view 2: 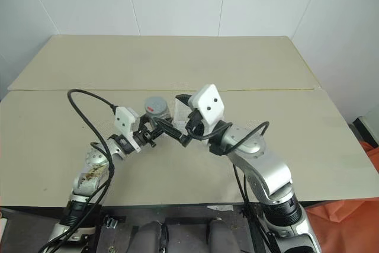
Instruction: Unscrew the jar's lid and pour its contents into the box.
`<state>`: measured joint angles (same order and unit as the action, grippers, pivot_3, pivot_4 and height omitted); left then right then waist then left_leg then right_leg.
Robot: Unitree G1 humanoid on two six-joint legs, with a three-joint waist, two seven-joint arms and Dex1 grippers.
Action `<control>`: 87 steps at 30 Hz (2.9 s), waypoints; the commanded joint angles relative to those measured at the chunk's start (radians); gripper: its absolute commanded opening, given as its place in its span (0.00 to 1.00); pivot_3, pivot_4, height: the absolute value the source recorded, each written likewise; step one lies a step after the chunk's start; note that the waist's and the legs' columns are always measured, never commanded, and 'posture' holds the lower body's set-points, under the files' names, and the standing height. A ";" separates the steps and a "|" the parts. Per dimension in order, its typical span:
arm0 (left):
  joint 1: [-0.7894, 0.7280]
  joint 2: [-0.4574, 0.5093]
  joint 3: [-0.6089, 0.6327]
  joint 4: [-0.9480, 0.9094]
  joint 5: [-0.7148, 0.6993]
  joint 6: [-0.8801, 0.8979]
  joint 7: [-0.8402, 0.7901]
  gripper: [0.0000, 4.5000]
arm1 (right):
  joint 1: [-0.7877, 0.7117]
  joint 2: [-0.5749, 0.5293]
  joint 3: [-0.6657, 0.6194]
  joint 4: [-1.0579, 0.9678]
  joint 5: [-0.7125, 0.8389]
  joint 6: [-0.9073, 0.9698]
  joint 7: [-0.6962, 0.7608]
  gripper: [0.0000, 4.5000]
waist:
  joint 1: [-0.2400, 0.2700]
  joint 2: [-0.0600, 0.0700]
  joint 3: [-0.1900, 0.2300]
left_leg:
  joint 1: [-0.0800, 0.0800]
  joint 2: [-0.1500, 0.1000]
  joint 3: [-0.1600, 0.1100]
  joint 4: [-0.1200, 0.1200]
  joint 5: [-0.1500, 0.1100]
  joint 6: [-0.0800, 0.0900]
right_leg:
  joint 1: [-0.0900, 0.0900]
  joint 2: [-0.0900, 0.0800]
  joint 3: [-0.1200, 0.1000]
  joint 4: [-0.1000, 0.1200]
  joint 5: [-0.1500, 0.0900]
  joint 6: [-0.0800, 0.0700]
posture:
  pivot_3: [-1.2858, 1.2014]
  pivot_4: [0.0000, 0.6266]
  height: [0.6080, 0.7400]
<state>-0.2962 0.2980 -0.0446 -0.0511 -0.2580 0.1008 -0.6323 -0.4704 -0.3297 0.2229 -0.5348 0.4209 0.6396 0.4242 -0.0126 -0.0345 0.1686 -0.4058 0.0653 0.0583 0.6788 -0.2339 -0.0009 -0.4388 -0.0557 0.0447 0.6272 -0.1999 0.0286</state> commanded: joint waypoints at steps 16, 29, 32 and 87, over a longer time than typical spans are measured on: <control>0.032 -0.021 -0.060 -0.105 -0.009 -0.008 -0.015 0.44 | -0.029 0.092 -0.010 0.091 -0.086 -0.085 0.016 1.00 | -0.002 0.000 0.000 | 0.000 0.000 0.000 0.000 0.000 0.000 | 0.000 0.000 0.000 0.000 0.000 0.000 | 0.52 0.24 1.00; 0.031 -0.038 -0.062 -0.096 -0.005 -0.012 -0.002 0.44 | -0.033 0.113 -0.025 0.090 -0.084 -0.097 0.029 0.28 | -0.002 0.000 0.000 | 0.001 0.000 0.000 0.000 0.000 0.000 | 0.000 0.000 0.000 0.000 0.000 0.000 | 0.52 0.24 1.00; 0.041 -0.035 -0.067 -0.093 0.001 -0.015 -0.007 0.44 | -0.039 0.111 -0.033 0.076 -0.086 -0.097 0.031 0.28 | -0.004 0.000 0.000 | 0.001 0.001 0.000 -0.001 0.000 0.000 | 0.000 0.001 0.000 0.001 0.000 0.000 | 0.52 0.24 1.00; 0.097 0.072 -0.140 -0.289 -0.131 0.078 -0.184 0.44 | -0.468 -0.063 0.021 0.784 0.062 -0.336 1.125 0.62 | -0.008 0.000 0.000 | 0.001 0.001 0.000 -0.001 0.000 0.000 | 0.000 0.001 0.000 0.000 -0.001 0.000 | 0.52 0.24 1.00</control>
<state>-0.1887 0.3743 -0.1500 -0.3000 -0.3947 0.1835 -0.7979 -0.8833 -0.4144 0.2353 0.1903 0.4788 0.3497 1.4696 -0.0211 -0.0342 0.1689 -0.4044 0.0669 0.0581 0.6774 -0.2339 -0.0008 -0.4393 -0.0542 0.0443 0.6271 -0.2004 0.0281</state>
